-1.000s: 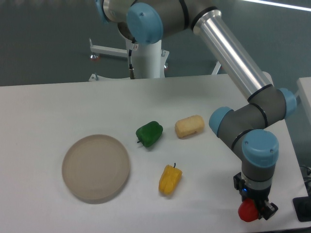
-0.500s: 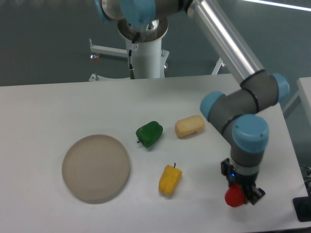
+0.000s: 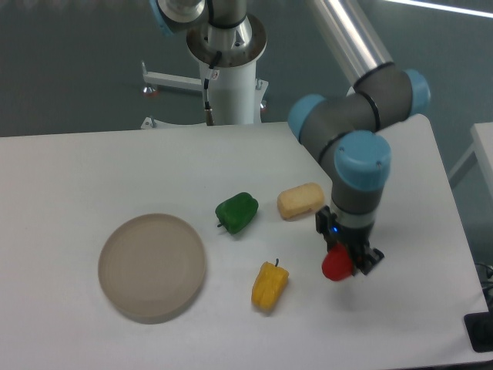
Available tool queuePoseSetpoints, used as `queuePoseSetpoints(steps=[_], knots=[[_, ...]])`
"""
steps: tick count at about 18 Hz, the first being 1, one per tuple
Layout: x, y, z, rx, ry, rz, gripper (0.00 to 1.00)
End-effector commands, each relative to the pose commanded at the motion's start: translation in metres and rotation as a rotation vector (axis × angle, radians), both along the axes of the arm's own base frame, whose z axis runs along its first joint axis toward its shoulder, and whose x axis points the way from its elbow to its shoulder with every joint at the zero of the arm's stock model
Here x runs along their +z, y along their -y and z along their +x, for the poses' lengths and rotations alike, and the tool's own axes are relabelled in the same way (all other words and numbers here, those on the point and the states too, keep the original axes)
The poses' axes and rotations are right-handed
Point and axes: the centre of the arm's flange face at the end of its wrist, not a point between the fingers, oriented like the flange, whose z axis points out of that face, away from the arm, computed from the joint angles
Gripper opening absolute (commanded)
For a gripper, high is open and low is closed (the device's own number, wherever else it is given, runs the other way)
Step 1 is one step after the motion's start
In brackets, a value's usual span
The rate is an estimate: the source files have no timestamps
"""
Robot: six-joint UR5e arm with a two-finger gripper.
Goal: Place the red pepper on the table
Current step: 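Carry the held red pepper with the gripper toward the cream bun, then lower the red pepper onto the table beside the green pepper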
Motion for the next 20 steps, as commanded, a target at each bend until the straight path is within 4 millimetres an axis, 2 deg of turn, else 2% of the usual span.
queuePoseSetpoints(steps=[3, 9, 15, 17, 20], knots=[[-0.017, 0.01, 0.015, 0.072, 0.04, 0.007, 0.44], [-0.039, 0.003, 0.037, 0.249, 0.094, -0.017, 0.44], [-0.053, 0.002, 0.039, 0.293, 0.126, -0.016, 0.45], [-0.064, 0.0, 0.039, 0.295, 0.132, -0.028, 0.45], [-0.065, 0.001, 0.038, 0.297, 0.133, -0.029, 0.45]])
